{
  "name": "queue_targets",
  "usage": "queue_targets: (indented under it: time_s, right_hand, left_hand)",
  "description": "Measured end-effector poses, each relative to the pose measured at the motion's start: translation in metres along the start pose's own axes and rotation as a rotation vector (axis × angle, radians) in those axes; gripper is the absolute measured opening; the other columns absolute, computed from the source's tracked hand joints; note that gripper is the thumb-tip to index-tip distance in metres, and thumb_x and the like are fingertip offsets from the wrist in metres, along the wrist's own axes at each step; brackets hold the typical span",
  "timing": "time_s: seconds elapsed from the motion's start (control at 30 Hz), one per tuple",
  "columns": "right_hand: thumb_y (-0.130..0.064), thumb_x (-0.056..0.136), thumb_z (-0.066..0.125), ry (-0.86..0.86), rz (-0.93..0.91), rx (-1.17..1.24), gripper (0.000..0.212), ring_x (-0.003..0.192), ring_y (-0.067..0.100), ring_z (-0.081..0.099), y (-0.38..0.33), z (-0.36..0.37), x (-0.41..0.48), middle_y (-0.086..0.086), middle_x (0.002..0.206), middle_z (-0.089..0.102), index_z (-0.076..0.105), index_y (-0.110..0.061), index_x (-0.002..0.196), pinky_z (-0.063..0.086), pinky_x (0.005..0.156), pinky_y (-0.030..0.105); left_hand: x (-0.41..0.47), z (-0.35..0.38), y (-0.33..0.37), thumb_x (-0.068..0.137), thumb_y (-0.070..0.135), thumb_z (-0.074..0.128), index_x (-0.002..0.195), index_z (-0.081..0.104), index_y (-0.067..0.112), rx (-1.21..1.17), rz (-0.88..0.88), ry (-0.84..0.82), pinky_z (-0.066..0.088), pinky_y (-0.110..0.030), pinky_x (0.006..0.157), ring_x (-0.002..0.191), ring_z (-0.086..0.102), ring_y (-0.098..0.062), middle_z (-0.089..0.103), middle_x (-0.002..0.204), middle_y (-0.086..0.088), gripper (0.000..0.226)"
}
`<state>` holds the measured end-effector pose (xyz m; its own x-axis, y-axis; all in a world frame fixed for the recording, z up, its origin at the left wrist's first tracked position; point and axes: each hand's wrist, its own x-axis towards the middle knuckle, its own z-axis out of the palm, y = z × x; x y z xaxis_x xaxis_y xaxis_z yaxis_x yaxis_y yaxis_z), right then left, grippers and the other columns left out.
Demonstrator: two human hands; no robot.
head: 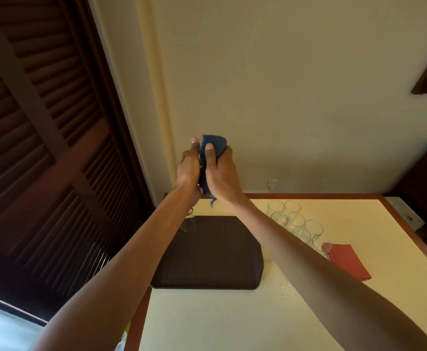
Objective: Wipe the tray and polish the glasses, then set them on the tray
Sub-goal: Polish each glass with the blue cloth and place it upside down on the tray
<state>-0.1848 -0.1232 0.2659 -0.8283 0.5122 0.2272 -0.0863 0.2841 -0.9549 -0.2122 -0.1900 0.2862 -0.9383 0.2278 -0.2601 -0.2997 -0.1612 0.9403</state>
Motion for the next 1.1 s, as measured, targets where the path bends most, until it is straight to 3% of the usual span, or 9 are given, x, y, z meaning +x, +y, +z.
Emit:
queue_targets:
  time_s: [0.23,0.33,0.43,0.57,0.73,0.83,0.93,1.03,1.1]
  right_hand:
    - [-0.064,0.102,0.02,-0.067,0.406,0.149,0.067,0.092,0.027,0.07,-0.009,-0.011,0.011,0.012,0.104,0.071,0.067,-0.016,0.1,0.057,0.088,0.042]
    - [-0.061,0.104,0.019,-0.108,0.36,-0.003,0.073,0.087,0.027,0.069,-0.004,-0.008,-0.005,0.016,0.101,0.072,0.066,-0.006,0.109,0.057,0.077,0.036]
    - [-0.047,0.107,0.031,-0.077,0.153,-0.055,0.049,0.074,0.013,0.063,0.005,-0.005,-0.02,0.007,0.092,0.064,0.05,-0.003,0.116,0.047,0.055,0.013]
    - [-0.038,0.105,0.045,0.015,-0.085,-0.055,0.037,0.086,0.012,0.066,0.005,-0.007,-0.015,0.007,0.107,0.064,0.042,-0.009,0.127,0.052,0.064,0.015]
    - [-0.055,0.104,0.033,0.052,0.094,-0.017,0.053,0.072,0.007,0.064,-0.003,-0.025,0.004,0.002,0.091,0.065,0.053,-0.007,0.114,0.046,0.052,0.01]
    - [-0.067,0.1,0.021,-0.025,0.314,0.058,0.075,0.086,0.021,0.07,-0.006,-0.023,0.008,0.011,0.103,0.071,0.064,-0.006,0.117,0.058,0.072,0.029]
    - [-0.068,0.1,0.016,-0.154,0.43,-0.032,0.082,0.093,0.029,0.07,-0.003,-0.02,-0.001,0.017,0.105,0.071,0.067,-0.006,0.115,0.057,0.086,0.039]
    - [-0.063,0.103,0.016,-0.217,0.379,-0.11,0.08,0.087,0.026,0.069,0.004,-0.021,-0.02,0.017,0.097,0.07,0.067,-0.002,0.112,0.053,0.075,0.033]
    - [-0.053,0.106,0.024,-0.157,0.218,-0.117,0.063,0.076,0.017,0.066,0.009,-0.017,-0.029,0.009,0.087,0.067,0.061,-0.002,0.11,0.048,0.063,0.023]
  left_hand:
    - [-0.013,0.008,0.002,0.077,0.087,0.05,0.139,0.059,0.026,0.031,-0.006,0.0,0.054,-0.053,0.102,0.113,0.068,-0.028,0.068,0.13,-0.006,0.087]
    - [-0.014,0.006,0.008,0.088,0.073,0.06,0.124,0.063,0.024,0.005,-0.028,-0.015,0.058,-0.045,0.093,0.104,0.071,-0.027,0.072,0.118,-0.008,0.062]
    - [-0.009,0.002,0.004,0.099,0.062,0.056,0.117,0.068,0.015,-0.034,-0.02,0.004,0.057,-0.032,0.076,0.097,0.072,-0.021,0.074,0.107,-0.007,0.052]
    - [-0.015,0.004,-0.003,0.108,0.05,0.045,0.113,0.072,0.016,-0.074,-0.044,-0.007,0.058,-0.032,0.075,0.093,0.072,-0.021,0.076,0.108,-0.009,0.043]
    - [-0.025,0.01,-0.008,0.106,0.064,0.033,0.11,0.073,0.024,-0.034,-0.014,-0.021,0.058,-0.045,0.095,0.104,0.071,-0.024,0.076,0.111,-0.006,0.056]
    - [-0.029,0.011,-0.002,0.098,0.072,0.045,0.107,0.071,0.024,-0.01,-0.03,-0.031,0.056,-0.039,0.081,0.094,0.07,-0.02,0.073,0.1,-0.001,0.055]
    - [-0.025,0.006,0.002,0.095,0.068,0.055,0.133,0.062,0.016,0.026,-0.035,-0.008,0.054,-0.037,0.08,0.094,0.067,-0.018,0.068,0.11,0.001,0.065]
    - [-0.021,0.002,0.001,0.095,0.067,0.058,0.144,0.056,0.021,0.015,-0.044,0.015,0.053,-0.036,0.09,0.114,0.064,-0.021,0.063,0.136,-0.001,0.067]
    - [-0.021,0.0,-0.004,0.095,0.066,0.059,0.13,0.062,0.02,-0.024,-0.059,0.032,0.055,-0.033,0.078,0.107,0.068,-0.022,0.069,0.123,-0.004,0.058]
